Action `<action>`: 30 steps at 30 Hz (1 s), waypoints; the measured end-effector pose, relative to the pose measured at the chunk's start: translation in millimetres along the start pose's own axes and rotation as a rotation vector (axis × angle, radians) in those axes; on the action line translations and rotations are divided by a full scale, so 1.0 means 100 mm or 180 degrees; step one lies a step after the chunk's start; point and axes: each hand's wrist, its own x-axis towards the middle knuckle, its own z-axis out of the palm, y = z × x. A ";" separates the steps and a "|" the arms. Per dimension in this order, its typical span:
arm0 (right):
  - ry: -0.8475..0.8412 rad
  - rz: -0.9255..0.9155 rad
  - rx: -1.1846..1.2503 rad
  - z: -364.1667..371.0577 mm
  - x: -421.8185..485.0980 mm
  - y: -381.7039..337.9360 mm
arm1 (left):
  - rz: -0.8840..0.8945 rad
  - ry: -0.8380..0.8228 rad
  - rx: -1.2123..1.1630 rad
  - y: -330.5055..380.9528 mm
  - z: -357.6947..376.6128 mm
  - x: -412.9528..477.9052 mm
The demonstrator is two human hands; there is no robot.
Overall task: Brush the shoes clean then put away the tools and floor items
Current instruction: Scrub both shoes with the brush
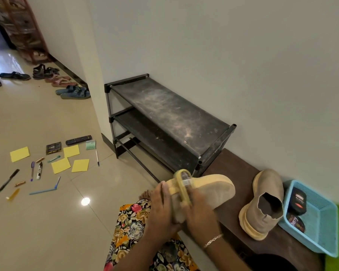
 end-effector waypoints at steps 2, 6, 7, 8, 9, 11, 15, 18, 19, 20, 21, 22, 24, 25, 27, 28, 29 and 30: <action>-0.0358 -0.0570 -0.0277 0.11 -0.15 -0.16 | 0.0007 0.0082 -0.0099 0.01 0.02 -0.01; 0.0149 0.0195 -0.0243 -0.15 0.19 0.51 | -0.0065 -0.0233 0.0142 -0.02 0.03 -0.03; 0.0324 0.0561 -0.0187 -0.26 0.28 0.68 | -0.0015 -0.0268 0.0235 -0.02 0.04 -0.03; 0.0461 0.0853 -0.0120 -0.33 0.34 0.78 | 0.0057 -0.0317 0.0297 0.01 0.03 -0.03; 0.0538 0.0970 -0.0066 -0.35 0.36 0.78 | 0.0086 -0.0310 0.0324 0.02 0.02 -0.02; 0.0384 0.0682 -0.0035 -0.24 0.27 0.57 | 0.0057 -0.0285 0.0297 0.03 0.02 0.01; -0.0174 -0.0335 -0.0247 -0.02 -0.09 0.22 | -0.0033 -0.0322 0.0278 0.06 0.06 0.01; 0.0114 0.0379 -0.0174 -0.21 0.14 0.74 | -0.0060 -0.0411 0.0500 0.08 0.07 0.00; 0.0283 0.0713 -0.0079 -0.33 0.24 0.92 | -0.0062 -0.0437 0.0554 0.08 0.07 -0.01; 0.0370 0.1061 -0.0013 -0.44 0.32 1.05 | -0.0057 -0.0413 0.0579 0.07 0.07 0.00; 0.0360 0.1369 0.0066 -0.52 0.39 1.13 | -0.0083 -0.0371 0.0558 0.07 0.07 0.00; 0.0338 0.1578 0.0185 -0.56 0.43 1.16 | -0.0125 -0.0330 0.0514 0.05 0.09 0.00; 0.0423 0.1682 0.0584 -0.57 0.46 1.17 | -0.0202 -0.0353 0.0463 0.05 0.10 0.02; 0.0499 0.1628 0.0854 -0.54 0.44 1.15 | -0.0253 -0.0405 0.0453 0.05 0.13 0.02; 0.0535 0.1546 0.1213 -0.43 0.38 1.17 | -0.0410 -0.0551 0.0317 0.06 0.21 0.03; 0.0491 0.1579 0.1306 -0.38 0.33 1.19 | -0.0504 -0.0632 0.0223 0.08 0.25 0.04; 0.0452 0.1636 0.1418 -0.34 0.29 1.20 | -0.0606 -0.0712 0.0172 0.10 0.28 0.05; 0.0435 0.1693 0.1563 -0.31 0.25 1.22 | -0.0722 -0.0826 0.0137 0.12 0.31 0.07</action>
